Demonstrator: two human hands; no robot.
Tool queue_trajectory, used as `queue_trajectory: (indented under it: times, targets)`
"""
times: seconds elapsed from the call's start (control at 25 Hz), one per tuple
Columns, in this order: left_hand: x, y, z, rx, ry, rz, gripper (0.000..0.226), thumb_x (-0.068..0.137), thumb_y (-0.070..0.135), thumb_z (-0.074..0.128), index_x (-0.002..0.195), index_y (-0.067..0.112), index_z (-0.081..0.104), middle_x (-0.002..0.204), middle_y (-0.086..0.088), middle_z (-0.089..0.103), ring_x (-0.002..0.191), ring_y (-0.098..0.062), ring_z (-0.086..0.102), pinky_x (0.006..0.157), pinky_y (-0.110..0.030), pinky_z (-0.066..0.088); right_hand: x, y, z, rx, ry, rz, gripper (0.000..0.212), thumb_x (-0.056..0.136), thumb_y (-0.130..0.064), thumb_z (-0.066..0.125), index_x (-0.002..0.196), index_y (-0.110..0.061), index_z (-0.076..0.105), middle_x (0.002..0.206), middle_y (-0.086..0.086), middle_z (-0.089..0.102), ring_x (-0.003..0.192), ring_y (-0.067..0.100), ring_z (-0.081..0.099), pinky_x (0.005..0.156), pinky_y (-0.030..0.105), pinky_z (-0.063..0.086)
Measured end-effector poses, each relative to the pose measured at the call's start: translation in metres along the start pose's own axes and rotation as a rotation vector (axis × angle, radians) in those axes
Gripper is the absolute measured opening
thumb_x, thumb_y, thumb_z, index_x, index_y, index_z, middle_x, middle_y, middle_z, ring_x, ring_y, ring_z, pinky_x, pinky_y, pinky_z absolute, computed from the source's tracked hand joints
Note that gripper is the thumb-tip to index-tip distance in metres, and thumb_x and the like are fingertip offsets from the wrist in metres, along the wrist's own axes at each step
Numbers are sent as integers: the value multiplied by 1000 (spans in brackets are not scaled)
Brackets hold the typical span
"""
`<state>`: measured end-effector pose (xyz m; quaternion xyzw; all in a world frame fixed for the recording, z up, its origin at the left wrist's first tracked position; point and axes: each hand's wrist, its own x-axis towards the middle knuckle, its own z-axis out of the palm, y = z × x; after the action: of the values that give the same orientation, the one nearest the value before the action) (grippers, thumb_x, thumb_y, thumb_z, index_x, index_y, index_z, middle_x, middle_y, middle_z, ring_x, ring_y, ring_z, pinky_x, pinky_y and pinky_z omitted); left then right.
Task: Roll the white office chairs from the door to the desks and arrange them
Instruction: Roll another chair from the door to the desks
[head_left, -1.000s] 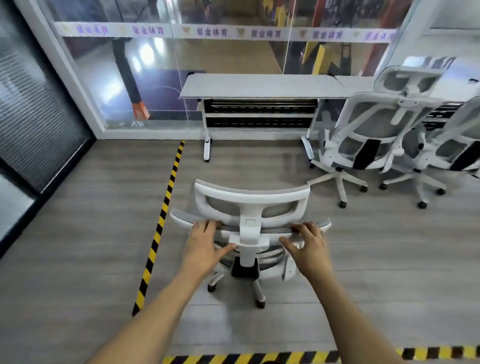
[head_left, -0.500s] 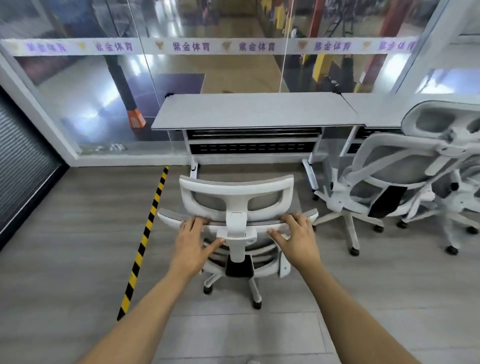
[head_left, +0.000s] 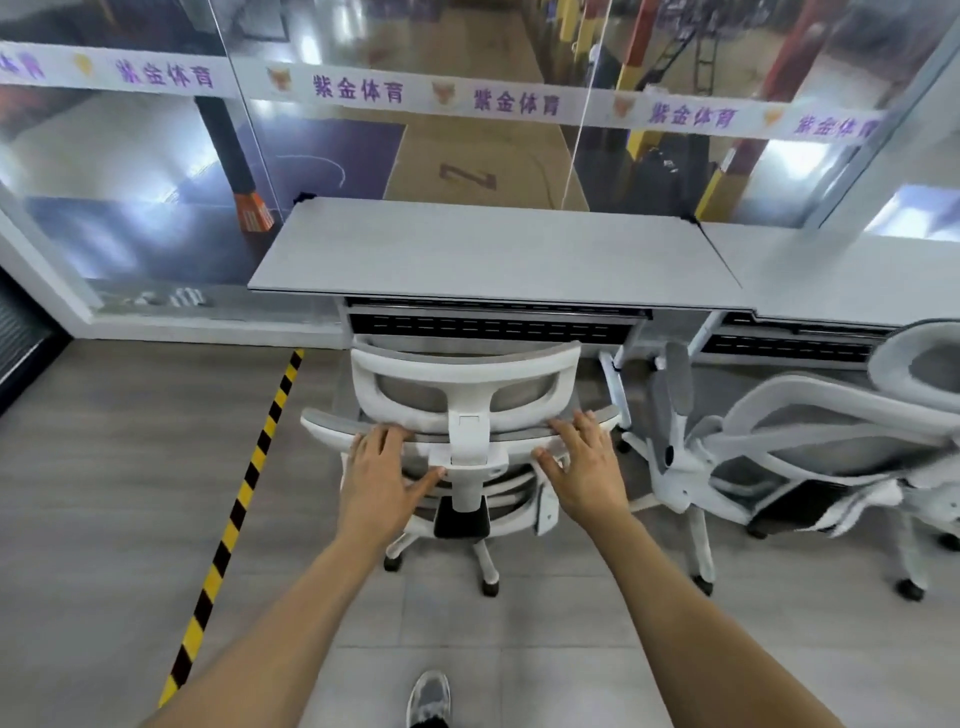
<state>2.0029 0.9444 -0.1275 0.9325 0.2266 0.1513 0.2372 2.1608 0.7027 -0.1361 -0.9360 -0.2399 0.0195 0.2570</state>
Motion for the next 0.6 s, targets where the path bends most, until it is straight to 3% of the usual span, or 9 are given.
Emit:
queue_trajectory:
  times: [0.24,0.36,0.48,0.6]
  targets:
    - [54,26,10,5,-14,-65,51,82,55,69,116,21,51,120,-2,53,117,-24,44,98,-41,44,65,16,-5,1,-38,-9,47,101,-47,49,144,-31,47,163,4,27,155,20,9,125,43,15]
    - [52,42,18,8,-28,-109,52,86,49,67,127,21,50,133,-1,50,131,-26,41,102,-45,44,76,27,-11,32,-48,-46,47,100,-39,53,145,-27,49,160,7,33,153,23,14,124,46,20]
    - [35,56,21,86,-36,-139,58,92,41,62,142,21,44,153,-2,40,144,-28,30,114,-46,34,75,32,-21,50,-43,-150,44,97,-31,57,139,-18,55,149,11,48,146,30,32,119,48,30]
    - [5,81,13,120,13,-225,51,92,40,58,139,24,46,149,-2,46,139,-27,37,112,-45,36,68,28,-35,92,-28,-323,37,90,-20,62,127,-14,62,125,9,64,119,33,55,103,49,45]
